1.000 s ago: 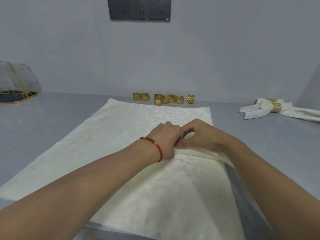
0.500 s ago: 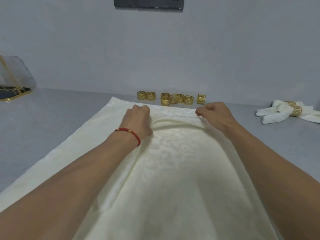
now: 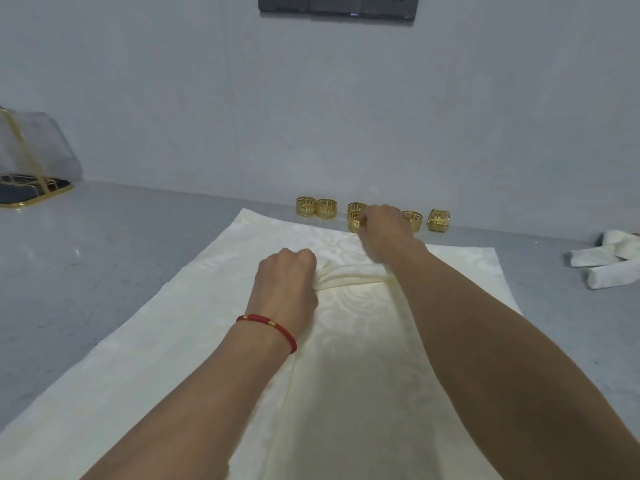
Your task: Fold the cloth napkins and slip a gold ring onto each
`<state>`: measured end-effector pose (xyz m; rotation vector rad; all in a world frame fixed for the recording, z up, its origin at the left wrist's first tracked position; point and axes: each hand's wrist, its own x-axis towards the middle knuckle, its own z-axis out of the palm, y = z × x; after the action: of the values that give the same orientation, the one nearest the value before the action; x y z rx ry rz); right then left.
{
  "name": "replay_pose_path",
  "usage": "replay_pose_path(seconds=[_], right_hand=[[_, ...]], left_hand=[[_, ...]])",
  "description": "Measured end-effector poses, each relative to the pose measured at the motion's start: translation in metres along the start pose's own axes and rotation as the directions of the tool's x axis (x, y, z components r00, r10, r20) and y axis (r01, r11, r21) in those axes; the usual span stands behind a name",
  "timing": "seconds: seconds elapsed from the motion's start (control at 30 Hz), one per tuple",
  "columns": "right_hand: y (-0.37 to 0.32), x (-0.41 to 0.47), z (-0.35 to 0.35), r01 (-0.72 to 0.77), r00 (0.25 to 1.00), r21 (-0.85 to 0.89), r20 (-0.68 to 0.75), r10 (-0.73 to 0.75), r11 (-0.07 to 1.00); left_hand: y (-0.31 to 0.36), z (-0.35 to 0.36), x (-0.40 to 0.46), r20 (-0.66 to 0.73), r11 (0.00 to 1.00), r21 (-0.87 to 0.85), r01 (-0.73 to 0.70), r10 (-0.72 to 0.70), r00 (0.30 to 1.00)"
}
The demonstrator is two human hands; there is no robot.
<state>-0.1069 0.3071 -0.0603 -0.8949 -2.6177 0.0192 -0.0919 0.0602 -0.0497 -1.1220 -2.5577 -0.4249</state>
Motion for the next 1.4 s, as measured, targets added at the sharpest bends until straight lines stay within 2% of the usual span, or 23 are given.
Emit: replay_pose_path(seconds=[0.07, 0.1, 0.2, 0.27, 0.37, 0.43, 0.53, 0.63, 0.7, 0.9, 1.07, 1.23, 1.33, 1.4], right_hand=[[0.0, -0.001, -0.004, 0.034, 0.998, -0.028, -0.06, -0.035, 0.999], [0.0, -0.003, -0.014, 0.04, 0.996, 0.04, -0.077, -0.037, 0.998], [0.014, -0.022, -0.057, 0.009, 0.993, 0.414, -0.11, 0.04, 0.91], [0.033, -0.058, -0.09, -0.009, 0.987, 0.574, -0.128, 0.101, 0.819], [0.062, -0.125, -0.126, -0.074, 0.95, 0.783, -0.132, 0.281, 0.618], [0.075, -0.165, -0.137, -0.118, 0.929, 0.897, -0.052, 0.367, 0.427], [0.088, -0.217, -0.136, -0.137, 0.893, 0.976, 0.047, 0.448, 0.17], [0.089, -0.243, -0.124, -0.198, 0.854, 0.98, 0.167, 0.492, 0.011], [0.087, -0.247, -0.121, -0.202, 0.841, 0.979, 0.194, 0.504, -0.04], [0.083, -0.243, -0.121, -0.196, 0.84, 0.979, 0.193, 0.508, -0.049], [0.084, -0.245, -0.121, -0.197, 0.909, 0.979, 0.204, 0.363, -0.054], [0.083, -0.247, -0.126, -0.199, 0.961, 0.979, 0.186, 0.204, 0.044], [0.085, -0.248, -0.128, -0.173, 0.982, 0.963, 0.153, 0.11, 0.208], [0.087, -0.247, -0.126, -0.16, 0.985, 0.957, 0.14, 0.1, 0.24]], left_hand=[[-0.002, 0.001, 0.001, -0.014, 1.0, -0.012, -0.005, 0.005, 1.0], [-0.005, 0.003, 0.001, -0.023, 0.999, -0.038, -0.004, 0.004, 1.0], [-0.011, 0.004, 0.004, -0.071, 0.995, -0.099, -0.014, 0.007, 0.997], [-0.012, -0.001, 0.002, -0.155, 0.991, -0.105, -0.081, 0.065, 0.986], [-0.011, -0.012, -0.001, -0.199, 0.984, -0.16, -0.081, 0.048, 0.979], [-0.009, -0.016, -0.004, -0.235, 0.979, -0.18, -0.091, 0.047, 0.971], [0.001, -0.021, -0.011, -0.29, 0.971, -0.215, -0.104, 0.038, 0.956], [0.007, -0.019, -0.013, -0.298, 0.967, -0.217, -0.137, 0.067, 0.952], [0.01, -0.017, -0.014, -0.294, 0.961, -0.22, -0.167, 0.098, 0.951], [0.012, -0.015, -0.017, -0.341, 0.935, -0.248, -0.253, 0.16, 0.926], [0.009, -0.013, -0.019, -0.332, 0.915, -0.26, -0.31, 0.217, 0.918], [0.004, -0.009, -0.018, -0.317, 0.897, -0.284, -0.34, 0.246, 0.916], [0.003, -0.007, -0.02, -0.306, 0.889, -0.28, -0.363, 0.275, 0.911], [0.002, -0.009, -0.019, -0.314, 0.896, -0.283, -0.342, 0.25, 0.916]])
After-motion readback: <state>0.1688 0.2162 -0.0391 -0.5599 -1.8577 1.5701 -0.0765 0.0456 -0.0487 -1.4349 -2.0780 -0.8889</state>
